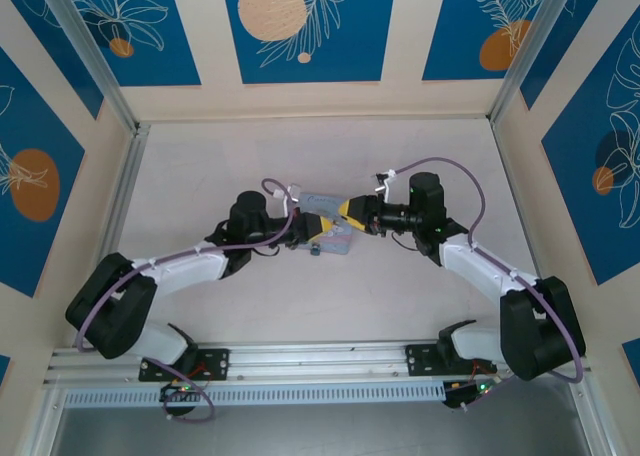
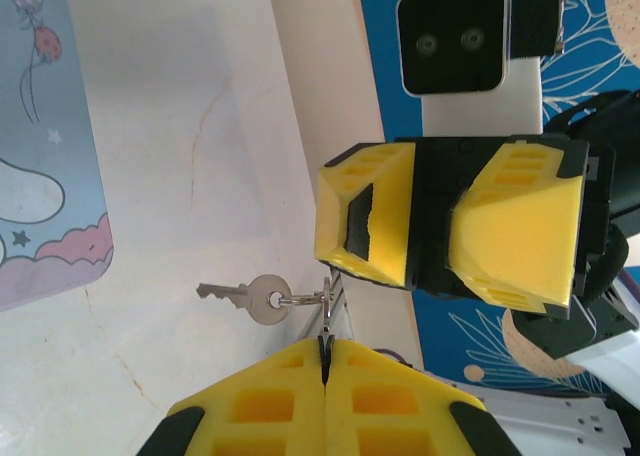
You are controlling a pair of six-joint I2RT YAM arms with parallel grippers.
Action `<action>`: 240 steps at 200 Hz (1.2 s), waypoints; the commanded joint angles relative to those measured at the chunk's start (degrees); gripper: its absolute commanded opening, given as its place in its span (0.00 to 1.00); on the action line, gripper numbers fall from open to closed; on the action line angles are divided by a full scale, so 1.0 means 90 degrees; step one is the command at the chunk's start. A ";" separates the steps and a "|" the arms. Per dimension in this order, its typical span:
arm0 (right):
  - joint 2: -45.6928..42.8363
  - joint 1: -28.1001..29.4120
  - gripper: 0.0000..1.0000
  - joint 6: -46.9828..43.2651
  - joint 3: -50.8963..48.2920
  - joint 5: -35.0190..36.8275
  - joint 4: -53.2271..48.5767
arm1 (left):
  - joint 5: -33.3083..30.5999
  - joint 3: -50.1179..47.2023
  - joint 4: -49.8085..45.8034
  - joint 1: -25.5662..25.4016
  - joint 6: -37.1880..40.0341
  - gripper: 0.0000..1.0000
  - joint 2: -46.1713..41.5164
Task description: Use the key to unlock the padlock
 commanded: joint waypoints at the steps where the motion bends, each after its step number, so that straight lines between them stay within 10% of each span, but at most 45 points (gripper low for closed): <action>1: 0.0127 -0.0010 0.36 -0.0225 0.0148 -0.0436 0.0147 | 0.0402 0.0224 0.0343 0.0062 0.0004 0.00 0.0137; 121: 0.0429 -0.0031 0.36 -0.0373 -0.0151 -0.0773 0.0383 | 0.0586 0.0407 0.0606 0.0059 -0.0152 0.00 0.0479; 240: 0.0154 -0.0323 0.08 -0.0342 -0.0586 -0.1150 0.0607 | 0.0609 0.0501 0.0607 0.0057 -0.0153 0.00 0.0725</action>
